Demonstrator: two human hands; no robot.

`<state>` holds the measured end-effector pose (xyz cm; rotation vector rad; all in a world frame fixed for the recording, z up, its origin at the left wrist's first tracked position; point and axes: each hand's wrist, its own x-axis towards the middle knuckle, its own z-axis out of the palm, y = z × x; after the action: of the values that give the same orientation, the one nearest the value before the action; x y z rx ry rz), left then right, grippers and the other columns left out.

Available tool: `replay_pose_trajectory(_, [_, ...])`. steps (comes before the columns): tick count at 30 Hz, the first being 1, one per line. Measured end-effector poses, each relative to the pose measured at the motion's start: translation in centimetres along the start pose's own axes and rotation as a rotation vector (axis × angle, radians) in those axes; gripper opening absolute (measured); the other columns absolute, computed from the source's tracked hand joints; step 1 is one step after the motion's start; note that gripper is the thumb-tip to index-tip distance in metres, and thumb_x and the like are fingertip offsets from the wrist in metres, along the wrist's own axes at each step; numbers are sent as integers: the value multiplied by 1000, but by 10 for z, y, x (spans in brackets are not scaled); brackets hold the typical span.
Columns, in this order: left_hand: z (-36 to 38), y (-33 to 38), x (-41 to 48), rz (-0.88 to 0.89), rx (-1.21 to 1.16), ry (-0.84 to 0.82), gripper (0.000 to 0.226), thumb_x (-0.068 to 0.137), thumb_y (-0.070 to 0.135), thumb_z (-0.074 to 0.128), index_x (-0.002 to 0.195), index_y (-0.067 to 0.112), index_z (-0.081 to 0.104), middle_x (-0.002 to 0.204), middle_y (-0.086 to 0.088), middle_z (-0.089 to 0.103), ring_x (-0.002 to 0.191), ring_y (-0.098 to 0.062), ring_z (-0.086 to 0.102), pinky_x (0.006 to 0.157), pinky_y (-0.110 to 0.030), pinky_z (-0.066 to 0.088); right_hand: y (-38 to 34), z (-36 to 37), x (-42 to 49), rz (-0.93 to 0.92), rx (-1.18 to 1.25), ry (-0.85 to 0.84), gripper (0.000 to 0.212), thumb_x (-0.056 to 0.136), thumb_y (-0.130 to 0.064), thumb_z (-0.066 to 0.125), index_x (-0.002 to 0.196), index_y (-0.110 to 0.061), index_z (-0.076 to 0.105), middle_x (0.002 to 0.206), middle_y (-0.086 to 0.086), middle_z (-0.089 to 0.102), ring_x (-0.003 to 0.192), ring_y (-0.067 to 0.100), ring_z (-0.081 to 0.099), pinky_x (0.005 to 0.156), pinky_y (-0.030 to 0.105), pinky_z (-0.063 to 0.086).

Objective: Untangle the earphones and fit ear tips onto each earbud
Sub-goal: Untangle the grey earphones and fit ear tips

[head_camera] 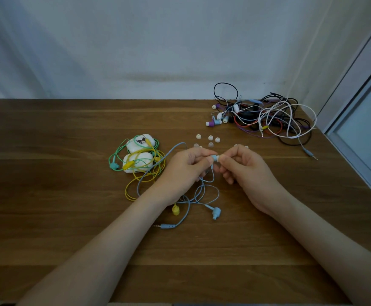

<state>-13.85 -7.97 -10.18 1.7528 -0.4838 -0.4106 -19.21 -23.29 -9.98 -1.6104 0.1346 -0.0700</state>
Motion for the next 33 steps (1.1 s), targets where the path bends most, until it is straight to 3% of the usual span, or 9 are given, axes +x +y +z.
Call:
replay_pose_trajectory(2, [0,2,0,-12,-28,-1,19,97,17,53,109,19,67,88,-14,67,66,-3,53,60,-20,44,0,-1,1,11,3,5,3,92,-12,58,89,-12,59,80,7,68,64,12,56,56,23,44])
replay_pose_trajectory(7, [-3,7,3,-65,-157,40,18,97,15,51,106,19,66,74,7,69,63,-4,54,54,-17,44,-3,-5,-2,-70,-54,-52,4,90,-12,59,90,-14,56,67,-5,57,60,8,50,55,23,41])
replay_pose_trajectory(10, [-6,9,5,-97,-275,92,18,96,14,51,92,19,68,68,5,66,58,-7,53,52,-19,41,-7,-12,-10,-185,-414,-349,26,80,-20,74,92,-20,51,68,-6,55,61,4,50,57,21,43])
replay_pose_trajectory(13, [-5,7,4,-83,-220,100,7,91,24,62,87,20,66,64,8,62,59,-6,53,55,-19,42,-9,-14,-13,-212,-789,-567,39,71,-35,80,93,-32,47,79,-5,55,68,7,50,60,23,44])
replay_pose_trajectory(16, [-4,5,3,-84,-118,79,5,89,26,65,89,21,64,63,9,62,60,-5,55,57,-20,44,-9,-17,-11,-313,-843,-555,24,80,-26,73,92,-28,53,81,-8,53,74,6,50,64,19,43])
replay_pose_trajectory(19, [-5,6,2,-72,-43,58,12,95,28,55,93,25,66,70,5,63,66,-6,56,59,-22,45,-6,-21,-8,-388,-866,-517,15,85,-21,67,95,-26,58,80,-11,52,75,6,51,65,16,43])
replay_pose_trajectory(26, [-2,8,0,2,59,33,24,99,26,47,84,24,66,74,9,64,71,-9,56,69,-35,46,-1,-17,-6,-409,-847,-513,32,80,-40,70,108,-34,56,85,-13,50,79,4,50,67,16,42])
replay_pose_trajectory(33, [-1,9,3,-82,-72,111,28,99,26,45,77,19,60,75,4,66,70,-12,55,71,-35,45,5,-11,-6,-588,-956,-503,38,76,-57,63,106,-34,62,99,-17,43,96,2,39,83,9,32])
